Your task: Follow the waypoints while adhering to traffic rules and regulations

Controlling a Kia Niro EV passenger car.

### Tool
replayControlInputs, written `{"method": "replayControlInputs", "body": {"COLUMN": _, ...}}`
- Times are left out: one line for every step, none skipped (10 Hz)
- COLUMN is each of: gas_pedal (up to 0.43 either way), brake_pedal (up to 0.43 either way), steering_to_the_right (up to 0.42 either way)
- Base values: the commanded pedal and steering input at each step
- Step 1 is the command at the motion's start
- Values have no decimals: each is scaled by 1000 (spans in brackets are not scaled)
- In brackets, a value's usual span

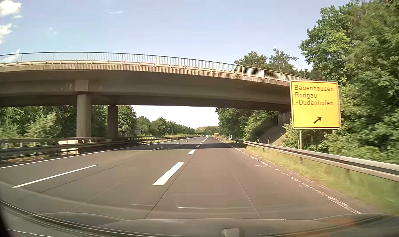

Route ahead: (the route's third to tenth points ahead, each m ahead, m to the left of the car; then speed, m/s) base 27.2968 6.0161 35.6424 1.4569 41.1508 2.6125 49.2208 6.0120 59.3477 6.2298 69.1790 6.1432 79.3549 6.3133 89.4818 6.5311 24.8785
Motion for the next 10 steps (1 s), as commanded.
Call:
{"method": "replayControlInputs", "body": {"gas_pedal": 0, "brake_pedal": 104, "steering_to_the_right": -4}}
{"method": "replayControlInputs", "body": {"gas_pedal": 0, "brake_pedal": 116, "steering_to_the_right": -3}}
{"method": "replayControlInputs", "body": {"gas_pedal": 0, "brake_pedal": 134, "steering_to_the_right": -1}}
{"method": "replayControlInputs", "body": {"gas_pedal": 0, "brake_pedal": 146, "steering_to_the_right": -1}}
{"method": "replayControlInputs", "body": {"gas_pedal": 0, "brake_pedal": 159, "steering_to_the_right": -1}}
{"method": "replayControlInputs", "body": {"gas_pedal": 0, "brake_pedal": 171, "steering_to_the_right": -1}}
{"method": "replayControlInputs", "body": {"gas_pedal": 0, "brake_pedal": 183, "steering_to_the_right": 0}}
{"method": "replayControlInputs", "body": {"gas_pedal": 0, "brake_pedal": 189, "steering_to_the_right": 0}}
{"method": "replayControlInputs", "body": {"gas_pedal": 0, "brake_pedal": 195, "steering_to_the_right": 0}}
{"method": "replayControlInputs", "body": {"gas_pedal": 0, "brake_pedal": 207, "steering_to_the_right": 0}}
